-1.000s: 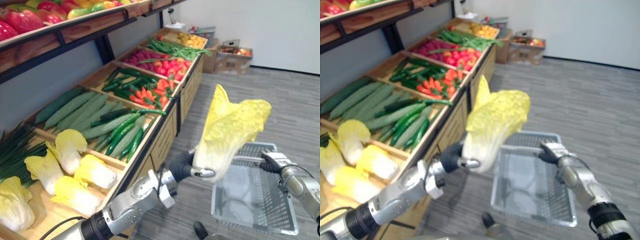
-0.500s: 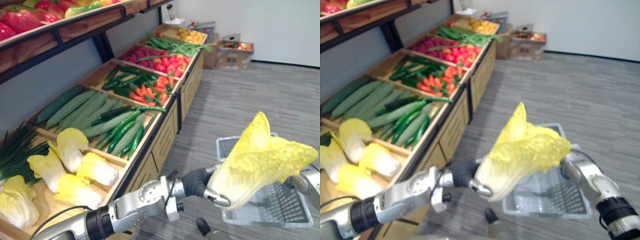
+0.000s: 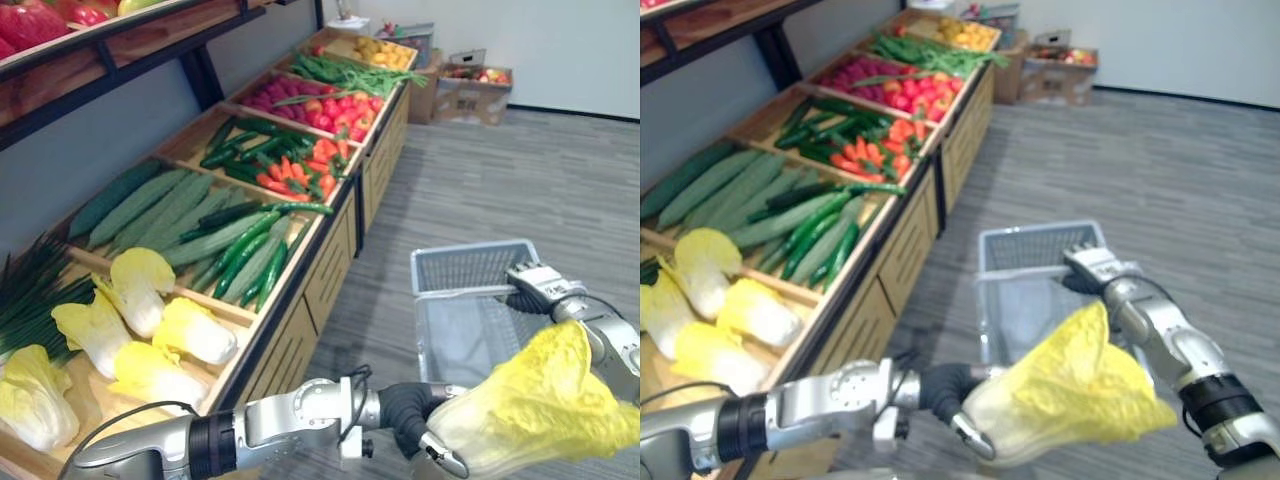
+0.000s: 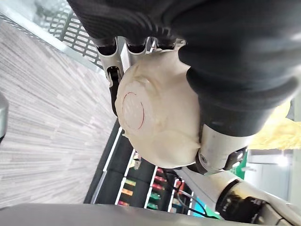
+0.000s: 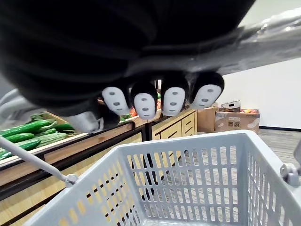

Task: Pick vegetable in the basket

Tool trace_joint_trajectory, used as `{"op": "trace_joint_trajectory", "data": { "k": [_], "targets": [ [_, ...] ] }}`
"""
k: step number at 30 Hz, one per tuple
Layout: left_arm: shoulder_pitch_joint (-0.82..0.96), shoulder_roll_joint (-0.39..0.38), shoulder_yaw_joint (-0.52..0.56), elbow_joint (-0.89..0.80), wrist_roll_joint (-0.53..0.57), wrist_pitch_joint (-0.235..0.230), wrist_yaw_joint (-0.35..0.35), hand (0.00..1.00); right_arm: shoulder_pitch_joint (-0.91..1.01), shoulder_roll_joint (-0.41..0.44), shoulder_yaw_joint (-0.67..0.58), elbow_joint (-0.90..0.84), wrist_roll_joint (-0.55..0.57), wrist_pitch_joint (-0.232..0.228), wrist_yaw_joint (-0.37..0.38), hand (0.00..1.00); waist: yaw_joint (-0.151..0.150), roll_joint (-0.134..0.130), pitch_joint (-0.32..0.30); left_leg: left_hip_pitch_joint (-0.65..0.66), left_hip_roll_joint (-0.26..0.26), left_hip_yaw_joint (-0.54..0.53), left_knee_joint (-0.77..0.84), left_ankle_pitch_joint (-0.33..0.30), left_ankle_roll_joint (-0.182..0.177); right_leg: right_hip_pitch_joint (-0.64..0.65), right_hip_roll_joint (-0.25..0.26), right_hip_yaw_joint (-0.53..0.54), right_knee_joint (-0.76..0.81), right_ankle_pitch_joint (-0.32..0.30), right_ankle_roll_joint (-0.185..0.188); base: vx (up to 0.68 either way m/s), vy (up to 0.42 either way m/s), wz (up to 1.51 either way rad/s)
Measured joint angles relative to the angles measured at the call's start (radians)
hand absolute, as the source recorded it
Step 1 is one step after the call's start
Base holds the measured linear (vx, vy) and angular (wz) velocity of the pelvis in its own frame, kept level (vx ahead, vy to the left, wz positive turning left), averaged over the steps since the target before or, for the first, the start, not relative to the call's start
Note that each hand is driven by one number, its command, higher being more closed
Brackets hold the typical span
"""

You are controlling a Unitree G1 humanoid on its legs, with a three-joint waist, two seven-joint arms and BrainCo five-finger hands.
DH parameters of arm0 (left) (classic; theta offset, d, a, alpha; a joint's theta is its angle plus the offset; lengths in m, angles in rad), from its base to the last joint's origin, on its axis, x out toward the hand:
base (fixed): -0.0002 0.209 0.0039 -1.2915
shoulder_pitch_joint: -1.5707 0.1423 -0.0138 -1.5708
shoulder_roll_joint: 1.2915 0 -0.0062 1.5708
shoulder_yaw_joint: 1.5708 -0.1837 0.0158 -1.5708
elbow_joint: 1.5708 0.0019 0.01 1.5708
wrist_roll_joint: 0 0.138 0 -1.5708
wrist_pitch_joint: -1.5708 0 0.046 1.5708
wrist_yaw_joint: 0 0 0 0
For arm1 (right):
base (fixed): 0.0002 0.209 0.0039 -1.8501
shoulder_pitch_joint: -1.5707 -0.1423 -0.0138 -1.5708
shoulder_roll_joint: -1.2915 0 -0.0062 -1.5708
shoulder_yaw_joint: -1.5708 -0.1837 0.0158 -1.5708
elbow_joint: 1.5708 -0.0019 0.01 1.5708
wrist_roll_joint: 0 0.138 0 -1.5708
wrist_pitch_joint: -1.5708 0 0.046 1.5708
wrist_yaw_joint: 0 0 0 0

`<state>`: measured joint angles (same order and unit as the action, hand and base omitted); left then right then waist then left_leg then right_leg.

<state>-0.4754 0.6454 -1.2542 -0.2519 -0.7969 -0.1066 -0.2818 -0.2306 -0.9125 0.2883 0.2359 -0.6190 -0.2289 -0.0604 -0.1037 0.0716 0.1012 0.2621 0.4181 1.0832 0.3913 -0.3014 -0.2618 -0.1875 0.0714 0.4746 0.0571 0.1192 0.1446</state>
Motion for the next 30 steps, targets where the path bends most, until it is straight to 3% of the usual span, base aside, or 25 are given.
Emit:
{"op": "trace_joint_trajectory", "data": {
  "k": [12,18,24,30],
  "targets": [
    [-0.031,-0.187,-0.031,0.265,0.201,-0.001,0.038,1.0,-0.011,0.055,-0.001,-0.068,0.05,0.008,0.032,1.0,-0.005,-0.009,0.019,-0.007,-0.001,-0.004,-0.001,0.0,0.001,-0.005,-0.001,-0.001,0.0,0.0,0.0,0.0,0.0,0.0],
    [-0.031,-0.282,0.027,0.408,0.288,0.0,0.057,1.0,-0.03,0.068,-0.001,-0.071,0.074,0.01,0.063,1.0,-0.012,-0.015,0.023,-0.031,-0.003,-0.014,0.002,-0.003,0.007,-0.021,-0.008,-0.006,-0.006,-0.001,0.001,0.0,0.011,0.03],
    [-0.031,-0.408,0.221,0.693,0.478,0.01,0.132,1.0,-0.033,0.088,-0.002,-0.072,0.079,0.011,0.072,1.0,-0.035,-0.025,0.032,-0.045,-0.015,-0.035,-0.004,-0.002,0.014,-0.02,-0.024,-0.016,-0.018,-0.001,0.001,0.0,0.027,0.07],
    [-0.073,-0.607,0.515,1.022,0.783,0.031,0.232,1.0,-0.049,0.107,-0.002,-0.063,0.08,0.011,0.113,1.0,-0.065,-0.028,0.073,-0.067,-0.063,-0.079,-0.04,0.008,0.037,-0.018,-0.066,-0.029,-0.036,0.004,0.01,-0.02,0.032,0.13]
  ]
}}
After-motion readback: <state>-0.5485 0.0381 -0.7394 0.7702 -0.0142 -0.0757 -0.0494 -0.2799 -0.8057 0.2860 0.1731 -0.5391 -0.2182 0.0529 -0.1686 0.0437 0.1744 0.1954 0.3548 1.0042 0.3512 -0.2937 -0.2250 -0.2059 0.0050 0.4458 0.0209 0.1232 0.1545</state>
